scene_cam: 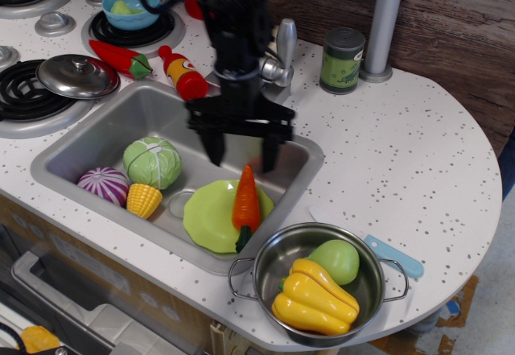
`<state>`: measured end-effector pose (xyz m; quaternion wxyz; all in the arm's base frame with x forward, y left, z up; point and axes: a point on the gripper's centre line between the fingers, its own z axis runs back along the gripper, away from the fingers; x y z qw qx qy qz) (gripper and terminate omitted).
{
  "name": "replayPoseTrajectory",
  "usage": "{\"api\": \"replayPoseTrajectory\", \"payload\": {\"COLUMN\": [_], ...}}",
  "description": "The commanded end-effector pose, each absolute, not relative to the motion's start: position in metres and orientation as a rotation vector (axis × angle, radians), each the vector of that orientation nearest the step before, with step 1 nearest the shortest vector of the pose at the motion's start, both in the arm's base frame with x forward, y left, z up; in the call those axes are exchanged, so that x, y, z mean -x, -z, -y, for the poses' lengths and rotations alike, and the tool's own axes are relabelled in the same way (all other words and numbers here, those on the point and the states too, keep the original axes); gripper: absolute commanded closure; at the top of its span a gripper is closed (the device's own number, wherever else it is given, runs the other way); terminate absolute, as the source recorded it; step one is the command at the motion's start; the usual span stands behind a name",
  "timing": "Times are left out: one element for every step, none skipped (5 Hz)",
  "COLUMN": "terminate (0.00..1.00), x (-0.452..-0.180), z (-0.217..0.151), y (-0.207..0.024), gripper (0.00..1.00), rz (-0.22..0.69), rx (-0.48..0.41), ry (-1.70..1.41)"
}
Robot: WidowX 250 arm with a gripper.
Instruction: Take carrot off plate
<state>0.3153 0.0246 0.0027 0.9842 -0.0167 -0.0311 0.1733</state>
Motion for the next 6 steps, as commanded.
{"api": "replayPoseTrajectory", "payload": {"terminate": [0.00,0.00,0.00,0.00,0.00,0.00], "x": [-0.323,-0.319,-0.317,-0.318,-0.316,-0.315], "z": [-0.021,-0.025,-0.025,-0.023,-0.027,-0.030], "y": [0.019,0.035,0.040,0.047,0.052,0.051], "gripper": [0.00,0.00,0.00,0.00,1.00,1.00], "rz": [0.148,0.171,0.192,0.198,0.200,0.186], "rx": [0.006,-0.006,0.007,0.011,0.041,0.047], "ry": [-0.406,-0.427,-0.430,-0.448,-0.455,-0.446]}}
